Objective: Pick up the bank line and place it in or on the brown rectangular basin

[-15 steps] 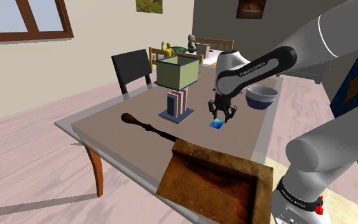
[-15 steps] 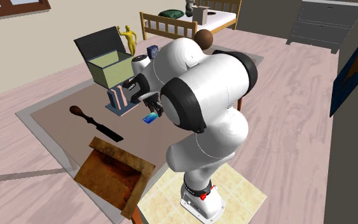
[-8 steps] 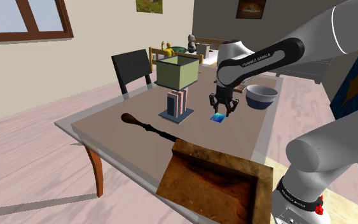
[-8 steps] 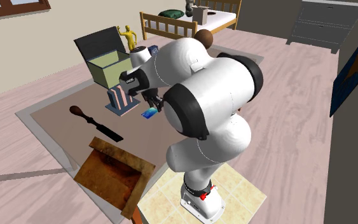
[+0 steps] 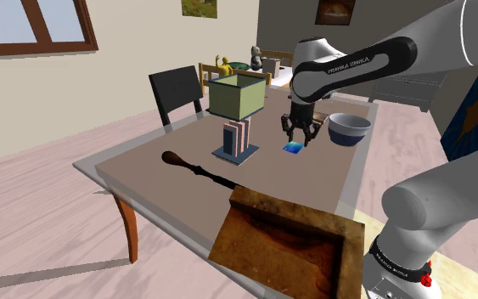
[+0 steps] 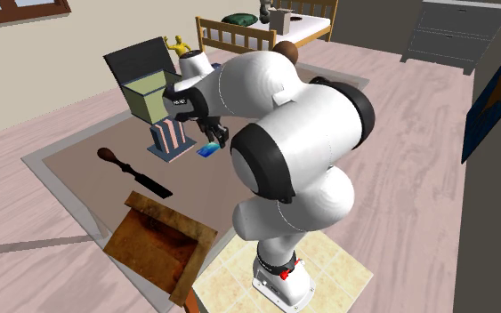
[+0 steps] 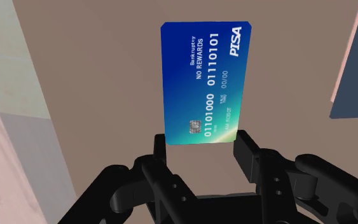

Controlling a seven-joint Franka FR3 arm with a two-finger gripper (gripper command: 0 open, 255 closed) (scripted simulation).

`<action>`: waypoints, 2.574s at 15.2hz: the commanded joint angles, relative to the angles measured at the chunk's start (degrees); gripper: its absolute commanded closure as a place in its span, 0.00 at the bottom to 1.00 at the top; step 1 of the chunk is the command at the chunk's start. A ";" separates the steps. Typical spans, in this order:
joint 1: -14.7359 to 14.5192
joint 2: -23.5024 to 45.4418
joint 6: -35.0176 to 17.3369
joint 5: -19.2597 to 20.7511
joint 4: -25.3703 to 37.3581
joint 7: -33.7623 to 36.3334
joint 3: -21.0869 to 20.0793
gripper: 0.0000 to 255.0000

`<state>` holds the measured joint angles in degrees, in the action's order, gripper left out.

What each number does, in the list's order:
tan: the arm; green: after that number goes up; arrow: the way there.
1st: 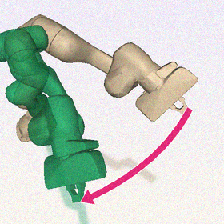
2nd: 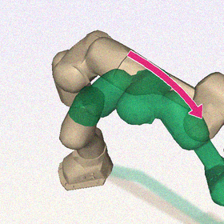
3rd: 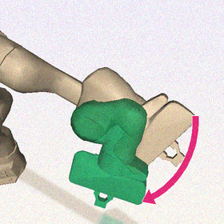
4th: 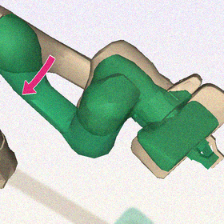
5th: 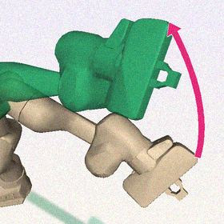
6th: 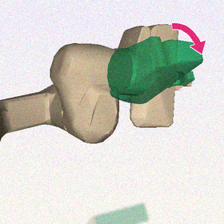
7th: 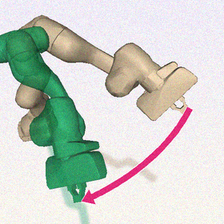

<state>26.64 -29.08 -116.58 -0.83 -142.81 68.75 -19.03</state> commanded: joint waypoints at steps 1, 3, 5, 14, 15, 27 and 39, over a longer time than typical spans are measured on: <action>-0.07 -0.49 1.82 -0.08 1.32 -0.16 0.16 1.00; -0.06 -0.87 3.45 -0.08 2.58 -0.39 0.37 1.00; -0.04 -1.19 5.05 -0.07 3.88 -0.61 0.58 1.00; -3.93 -9.31 11.41 -3.78 2.02 3.12 -2.03 1.00; -4.78 -10.73 12.23 -4.58 1.39 4.03 -2.68 1.00; -15.00 -23.22 22.60 -15.11 -0.49 17.31 -12.32 1.00; -20.10 -26.37 24.31 -23.14 -0.67 26.66 -21.05 1.00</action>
<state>6.63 -55.41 -91.55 -23.67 -142.75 95.43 -39.73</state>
